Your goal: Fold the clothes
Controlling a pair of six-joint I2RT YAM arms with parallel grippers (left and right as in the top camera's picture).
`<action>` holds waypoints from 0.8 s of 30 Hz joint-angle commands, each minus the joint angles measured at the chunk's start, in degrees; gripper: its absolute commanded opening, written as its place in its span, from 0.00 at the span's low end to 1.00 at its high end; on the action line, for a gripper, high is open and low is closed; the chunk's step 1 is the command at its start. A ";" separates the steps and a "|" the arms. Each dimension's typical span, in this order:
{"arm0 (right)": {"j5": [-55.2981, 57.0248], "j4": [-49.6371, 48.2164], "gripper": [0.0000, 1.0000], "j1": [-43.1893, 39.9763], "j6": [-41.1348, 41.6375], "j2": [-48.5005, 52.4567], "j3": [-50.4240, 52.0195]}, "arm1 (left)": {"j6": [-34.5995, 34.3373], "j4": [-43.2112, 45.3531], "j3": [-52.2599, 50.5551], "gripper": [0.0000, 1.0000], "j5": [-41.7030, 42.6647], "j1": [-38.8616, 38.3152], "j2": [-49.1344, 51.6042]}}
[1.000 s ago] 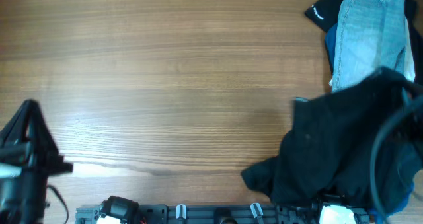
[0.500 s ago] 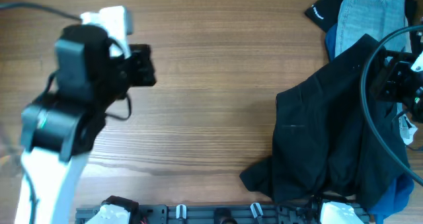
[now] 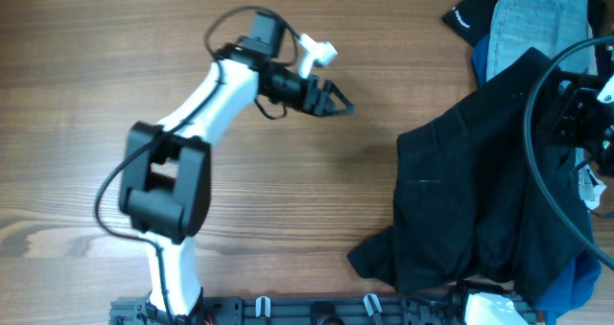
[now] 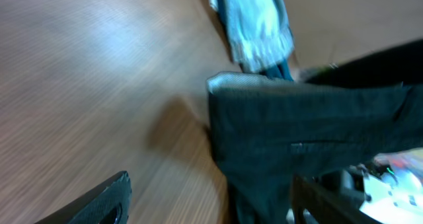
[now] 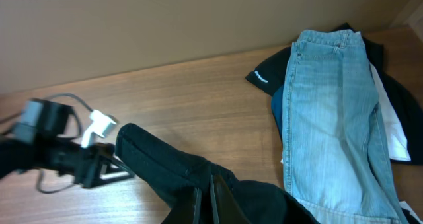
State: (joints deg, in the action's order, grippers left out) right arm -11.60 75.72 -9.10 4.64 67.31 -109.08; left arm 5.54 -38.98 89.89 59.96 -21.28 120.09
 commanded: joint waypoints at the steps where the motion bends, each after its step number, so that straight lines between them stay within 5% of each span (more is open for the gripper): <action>1: -1.40 -0.83 0.04 -0.31 -0.11 0.00 -0.31 | 1.75 4.13 0.35 0.79 6.05 -4.11 3.72; 11: -1.42 -0.87 0.04 -0.31 -0.13 0.00 -0.31 | -4.81 20.41 0.35 0.84 -4.39 -11.23 9.18; 21: -1.40 -0.66 0.04 -0.31 -0.11 0.00 -0.28 | -4.72 29.14 0.35 0.92 -4.13 -16.02 11.28; 24: -1.38 -0.68 0.04 -0.31 -0.17 0.00 -0.28 | -4.74 30.29 0.35 0.93 3.56 -16.00 11.28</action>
State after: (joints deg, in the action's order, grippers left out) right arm -11.60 75.66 -9.13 4.64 67.29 -109.10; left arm 0.93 -9.72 89.84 56.42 -37.50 130.34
